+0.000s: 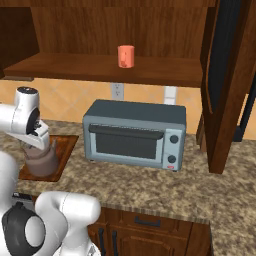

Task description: Pick the kettle from the counter and place it on the tray. Then pick the mug from the cabinet and place it on the tray. Then close the cabinet doors.

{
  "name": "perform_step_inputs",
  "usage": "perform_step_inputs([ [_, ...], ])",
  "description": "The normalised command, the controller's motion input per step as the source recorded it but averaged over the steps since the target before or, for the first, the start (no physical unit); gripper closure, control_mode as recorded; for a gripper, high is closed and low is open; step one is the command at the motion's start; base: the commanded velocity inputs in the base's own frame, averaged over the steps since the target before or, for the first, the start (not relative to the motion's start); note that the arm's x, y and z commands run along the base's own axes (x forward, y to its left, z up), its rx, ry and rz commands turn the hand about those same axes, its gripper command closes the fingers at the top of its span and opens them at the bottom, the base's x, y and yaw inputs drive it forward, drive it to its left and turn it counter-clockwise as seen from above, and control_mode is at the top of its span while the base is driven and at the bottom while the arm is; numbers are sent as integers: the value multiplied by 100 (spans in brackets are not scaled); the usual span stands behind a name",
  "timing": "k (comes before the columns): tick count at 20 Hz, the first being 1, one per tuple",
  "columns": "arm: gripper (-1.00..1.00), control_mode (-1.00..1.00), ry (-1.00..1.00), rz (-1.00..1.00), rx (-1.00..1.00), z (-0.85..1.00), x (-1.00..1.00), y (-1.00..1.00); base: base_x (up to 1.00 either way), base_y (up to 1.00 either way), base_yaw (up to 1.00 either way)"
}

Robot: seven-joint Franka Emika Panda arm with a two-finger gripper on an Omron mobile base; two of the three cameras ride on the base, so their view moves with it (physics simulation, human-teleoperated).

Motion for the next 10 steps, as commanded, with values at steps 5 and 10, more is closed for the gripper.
perform_step_inputs([
  [5,100,-100,-4,1,0,0,0,-5,0,0,0],
  [10,100,-100,-20,8,1,0,20,1,0,0,0],
])
